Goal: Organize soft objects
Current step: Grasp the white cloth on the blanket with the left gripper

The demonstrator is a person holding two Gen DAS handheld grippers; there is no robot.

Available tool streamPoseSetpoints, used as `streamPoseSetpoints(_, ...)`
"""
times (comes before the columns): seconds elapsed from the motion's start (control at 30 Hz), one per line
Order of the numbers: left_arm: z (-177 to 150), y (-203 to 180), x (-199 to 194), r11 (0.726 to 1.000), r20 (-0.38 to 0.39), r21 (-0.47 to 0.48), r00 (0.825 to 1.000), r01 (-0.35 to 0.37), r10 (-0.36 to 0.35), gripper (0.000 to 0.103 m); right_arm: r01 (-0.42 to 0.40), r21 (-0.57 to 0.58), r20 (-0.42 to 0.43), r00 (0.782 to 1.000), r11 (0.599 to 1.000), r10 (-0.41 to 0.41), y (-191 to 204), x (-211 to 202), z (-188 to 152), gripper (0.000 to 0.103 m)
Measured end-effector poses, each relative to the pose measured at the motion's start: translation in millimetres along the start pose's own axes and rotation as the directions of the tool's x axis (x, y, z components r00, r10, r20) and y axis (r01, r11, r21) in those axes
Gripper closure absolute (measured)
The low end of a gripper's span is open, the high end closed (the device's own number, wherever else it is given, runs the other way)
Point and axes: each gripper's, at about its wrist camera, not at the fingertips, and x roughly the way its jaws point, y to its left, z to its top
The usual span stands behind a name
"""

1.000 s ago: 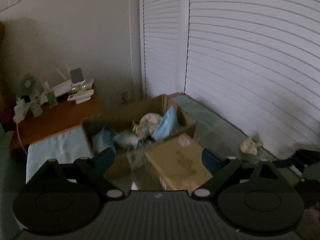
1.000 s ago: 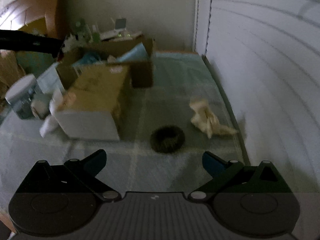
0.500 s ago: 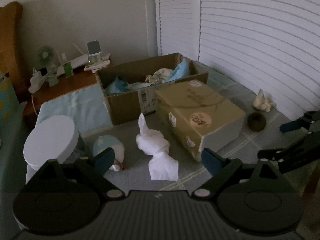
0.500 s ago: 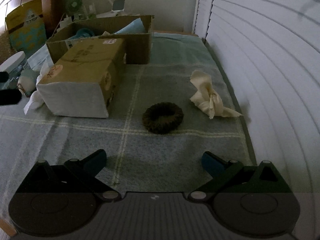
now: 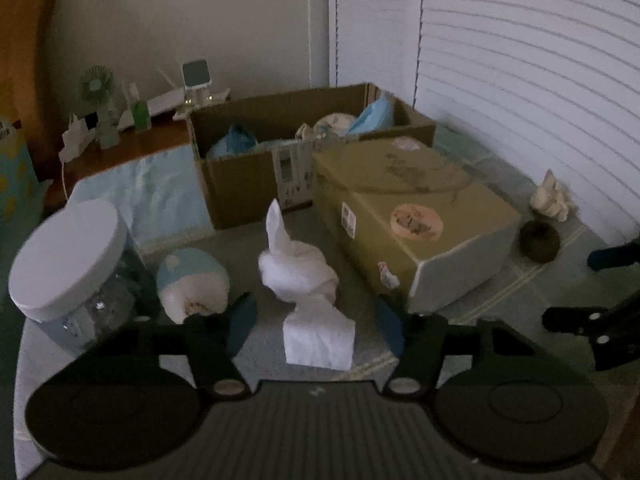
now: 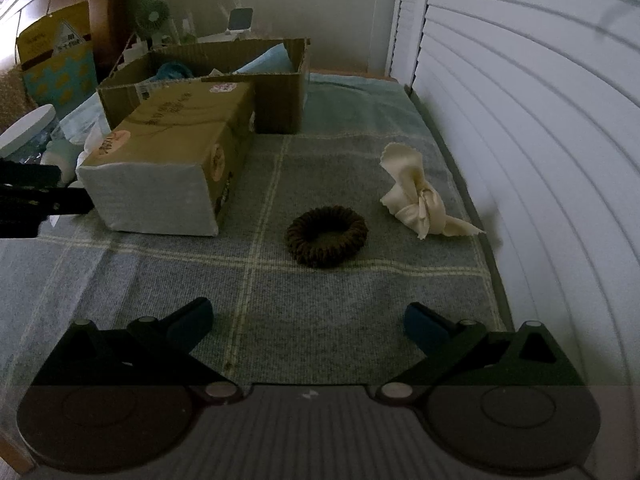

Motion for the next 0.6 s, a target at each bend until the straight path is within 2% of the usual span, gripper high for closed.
streamPoseSetpoints(0.13,-2.8,-0.9,8.7,1.000,-0.018,-0.016,1.000,-0.007,0.006,0.050,-0.002,-0.003,0.008,1.000,1.000,0.002,-0.3,-0.5,-1.3,0.000)
streamPoseSetpoints(0.4,-4.7,1.0,10.4,0.999,-0.011,-0.045,1.000,-0.006,0.006,0.080,-0.003,-0.003,0.013,1.000,1.000,0.003,-0.6,-1.0,-2.2,0.000)
streamPoseSetpoints(0.6,-8.5,3.6,4.2,0.999,-0.020,-0.049,1.000,-0.001,0.000,0.084,0.001,-0.001,0.019,1.000,1.000,-0.001,0.1,-0.8,-2.5,0.000)
